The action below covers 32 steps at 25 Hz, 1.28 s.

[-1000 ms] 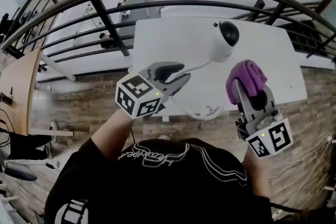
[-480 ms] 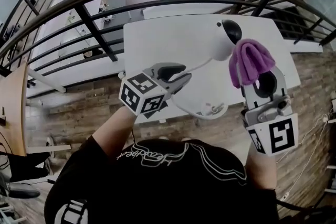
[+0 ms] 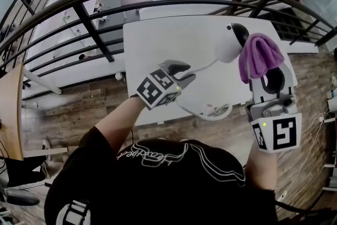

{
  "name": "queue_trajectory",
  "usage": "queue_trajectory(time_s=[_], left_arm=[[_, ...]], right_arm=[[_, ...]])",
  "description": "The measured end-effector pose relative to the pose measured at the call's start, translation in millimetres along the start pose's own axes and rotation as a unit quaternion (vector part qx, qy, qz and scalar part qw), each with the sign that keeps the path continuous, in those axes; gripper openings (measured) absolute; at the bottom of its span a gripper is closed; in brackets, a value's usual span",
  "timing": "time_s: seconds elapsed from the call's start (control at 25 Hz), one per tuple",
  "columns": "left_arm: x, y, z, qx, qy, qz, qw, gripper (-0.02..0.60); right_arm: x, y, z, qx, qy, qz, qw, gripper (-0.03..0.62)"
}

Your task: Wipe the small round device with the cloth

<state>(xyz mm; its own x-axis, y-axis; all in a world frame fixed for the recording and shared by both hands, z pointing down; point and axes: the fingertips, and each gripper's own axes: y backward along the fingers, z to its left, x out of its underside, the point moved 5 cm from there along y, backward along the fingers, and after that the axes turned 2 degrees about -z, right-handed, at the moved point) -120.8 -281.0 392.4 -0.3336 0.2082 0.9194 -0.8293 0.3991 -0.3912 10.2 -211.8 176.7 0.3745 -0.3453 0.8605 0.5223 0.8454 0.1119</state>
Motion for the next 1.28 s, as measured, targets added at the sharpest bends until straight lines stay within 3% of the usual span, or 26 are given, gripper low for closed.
queue_trajectory(time_s=[0.24,0.4,0.68,0.84,1.04,1.28], left_arm=[[7,-12,0,0.029,0.0,0.013,0.9995,0.115],[10,-14,1,0.028,0.002,0.015,0.9995,0.067],[13,-9,2,0.043,0.03,0.001,0.9986,0.066],[10,-10,2,0.047,0.034,-0.001,0.9983,0.066],[8,-8,2,0.051,0.037,-0.004,0.998,0.066],[9,-9,2,0.053,0.041,-0.005,0.9977,0.066]], right_arm=[[-5,-4,6,0.012,0.017,0.006,1.0,0.061],[-7,-5,7,0.023,0.03,0.01,0.999,0.061],[-15,-13,21,0.052,0.118,0.029,0.991,0.061],[-14,-22,29,0.062,0.176,0.055,0.981,0.061],[-6,-30,40,0.082,0.258,0.11,0.956,0.061],[6,-40,58,0.082,0.328,0.127,0.933,0.061]])
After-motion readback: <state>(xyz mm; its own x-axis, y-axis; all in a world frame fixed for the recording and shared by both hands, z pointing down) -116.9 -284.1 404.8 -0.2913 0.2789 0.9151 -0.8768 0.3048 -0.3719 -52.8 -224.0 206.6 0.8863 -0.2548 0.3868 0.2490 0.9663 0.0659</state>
